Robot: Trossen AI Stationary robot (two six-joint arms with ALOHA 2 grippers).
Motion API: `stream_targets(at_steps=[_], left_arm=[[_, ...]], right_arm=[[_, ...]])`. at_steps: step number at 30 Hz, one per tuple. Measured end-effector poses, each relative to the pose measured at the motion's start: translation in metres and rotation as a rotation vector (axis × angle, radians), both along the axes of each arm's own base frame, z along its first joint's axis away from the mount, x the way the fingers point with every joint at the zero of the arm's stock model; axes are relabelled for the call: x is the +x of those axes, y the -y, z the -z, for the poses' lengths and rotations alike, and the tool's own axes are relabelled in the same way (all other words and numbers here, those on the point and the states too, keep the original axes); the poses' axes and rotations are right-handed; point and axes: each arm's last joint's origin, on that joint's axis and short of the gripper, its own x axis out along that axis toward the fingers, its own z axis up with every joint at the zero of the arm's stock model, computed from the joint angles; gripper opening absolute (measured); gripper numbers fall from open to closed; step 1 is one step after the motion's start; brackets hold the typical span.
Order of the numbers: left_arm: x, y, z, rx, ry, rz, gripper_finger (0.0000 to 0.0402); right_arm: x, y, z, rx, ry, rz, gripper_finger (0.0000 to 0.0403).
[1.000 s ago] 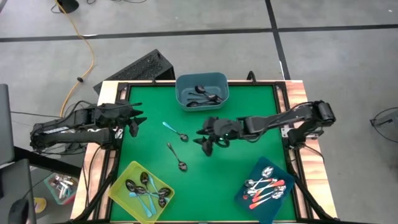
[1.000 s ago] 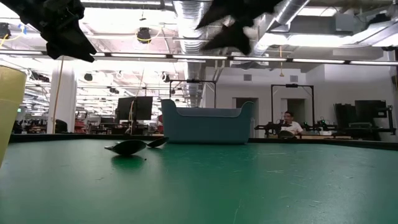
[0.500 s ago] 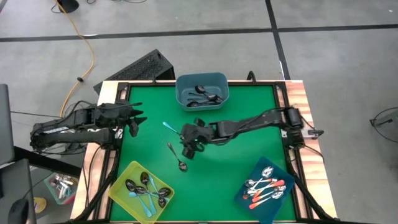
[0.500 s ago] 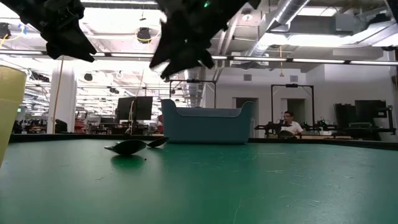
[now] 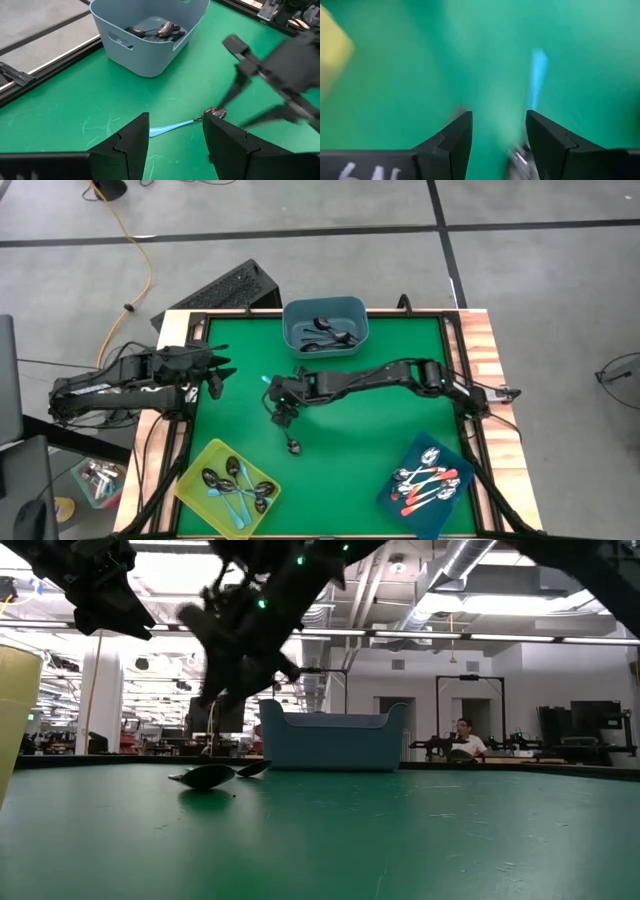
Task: Sort silverware by color (type)
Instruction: Put the light blue spoon into the yellow bin
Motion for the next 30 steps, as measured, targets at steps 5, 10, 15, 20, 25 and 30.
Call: stream_targets(at_steps=[5, 10, 15, 20, 25, 30], left_arm=[[0.0, 0.0, 0.0, 0.002, 0.0, -0.004, 0.017], [0.0, -0.001, 0.0, 0.015, -0.002, -0.022, 0.017], [0.0, -0.001, 0.0, 0.019, -0.004, -0.019, 0.017], [0.0, -0.001, 0.0, 0.022, -0.007, -0.017, 0.017], [0.0, -0.001, 0.0, 0.022, -0.007, -0.017, 0.017], [0.0, -0.001, 0.0, 0.022, -0.006, -0.017, 0.017]], right_arm=[[0.003, 0.013, 0.006, -0.006, -0.011, 0.03, 0.0194], [0.006, 0.02, 0.015, 0.004, -0.015, 0.038, 0.0201], [0.01, 0.023, 0.022, 0.001, -0.01, 0.044, 0.0213], [0.013, 0.022, 0.037, 0.002, -0.029, 0.042, 0.0217], [0.012, 0.022, 0.04, 0.004, -0.045, 0.04, 0.0217], [0.011, 0.029, 0.039, -0.031, -0.054, 0.04, 0.0217]])
